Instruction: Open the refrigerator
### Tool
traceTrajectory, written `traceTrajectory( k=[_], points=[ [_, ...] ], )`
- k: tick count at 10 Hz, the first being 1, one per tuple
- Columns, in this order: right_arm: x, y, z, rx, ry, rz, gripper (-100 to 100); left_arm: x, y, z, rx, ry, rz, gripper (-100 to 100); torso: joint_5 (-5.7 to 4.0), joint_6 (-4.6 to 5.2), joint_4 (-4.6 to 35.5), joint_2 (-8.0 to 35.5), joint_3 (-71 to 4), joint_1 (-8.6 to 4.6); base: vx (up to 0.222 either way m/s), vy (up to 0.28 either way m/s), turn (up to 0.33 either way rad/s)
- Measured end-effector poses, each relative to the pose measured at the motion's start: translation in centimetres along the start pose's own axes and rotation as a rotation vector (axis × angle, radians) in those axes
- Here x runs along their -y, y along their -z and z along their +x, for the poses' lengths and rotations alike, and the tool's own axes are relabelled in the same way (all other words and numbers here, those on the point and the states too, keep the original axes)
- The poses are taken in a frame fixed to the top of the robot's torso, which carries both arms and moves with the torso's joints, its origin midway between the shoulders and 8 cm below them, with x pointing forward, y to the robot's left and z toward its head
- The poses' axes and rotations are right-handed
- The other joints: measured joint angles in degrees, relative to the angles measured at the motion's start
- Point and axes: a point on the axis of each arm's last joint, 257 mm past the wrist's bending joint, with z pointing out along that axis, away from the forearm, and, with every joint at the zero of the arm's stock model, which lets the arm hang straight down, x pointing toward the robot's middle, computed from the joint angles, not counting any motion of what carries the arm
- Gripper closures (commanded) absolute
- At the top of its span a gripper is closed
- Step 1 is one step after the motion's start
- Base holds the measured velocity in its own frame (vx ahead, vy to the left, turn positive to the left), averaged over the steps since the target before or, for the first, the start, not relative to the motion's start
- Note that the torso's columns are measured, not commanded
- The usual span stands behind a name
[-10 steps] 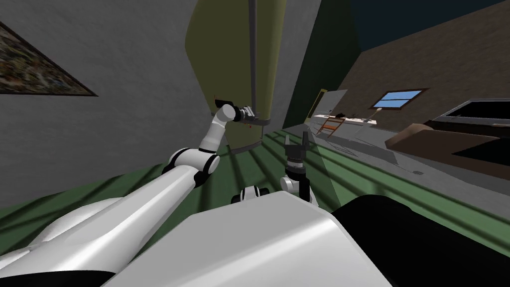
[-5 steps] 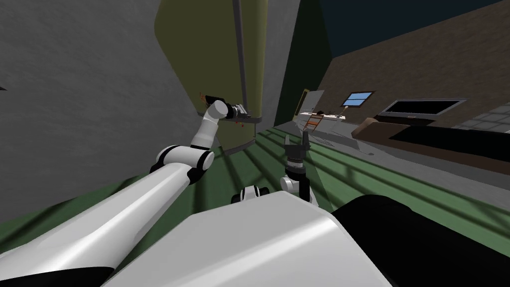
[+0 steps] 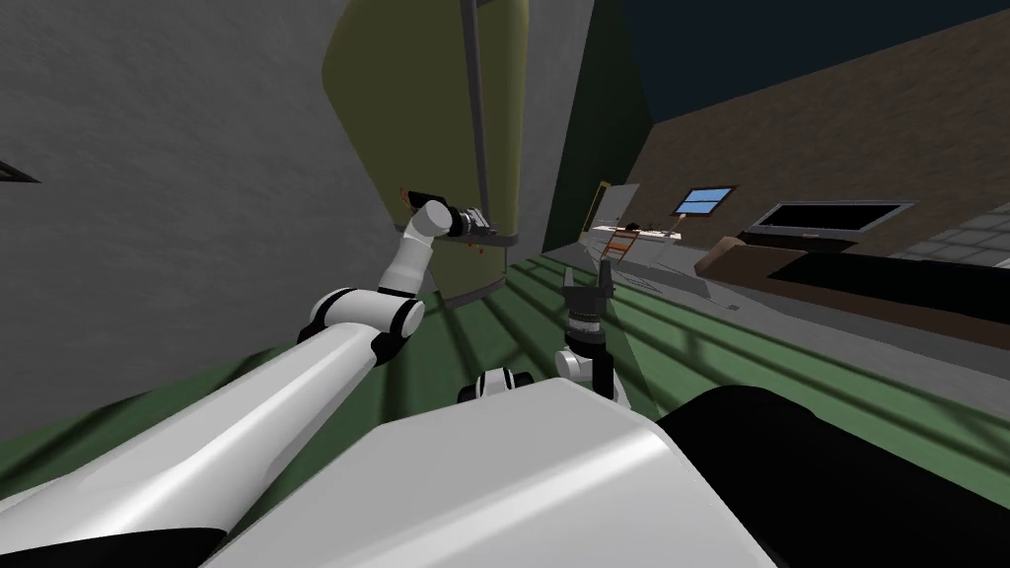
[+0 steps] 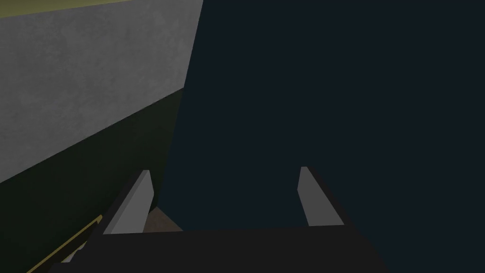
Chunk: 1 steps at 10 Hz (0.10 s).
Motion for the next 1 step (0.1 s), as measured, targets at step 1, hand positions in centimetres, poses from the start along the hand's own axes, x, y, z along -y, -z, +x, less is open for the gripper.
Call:
traceTrajectory(
  k=[1],
  points=[
    [0.0,0.0,0.0,0.0,0.0,0.0,0,0.0,0.0,0.0,0.0,0.0,0.0,0,0.0,0.0,-0.04,-0.04,-0.03,0.01,0.0,0.0,0.0]
  ],
)
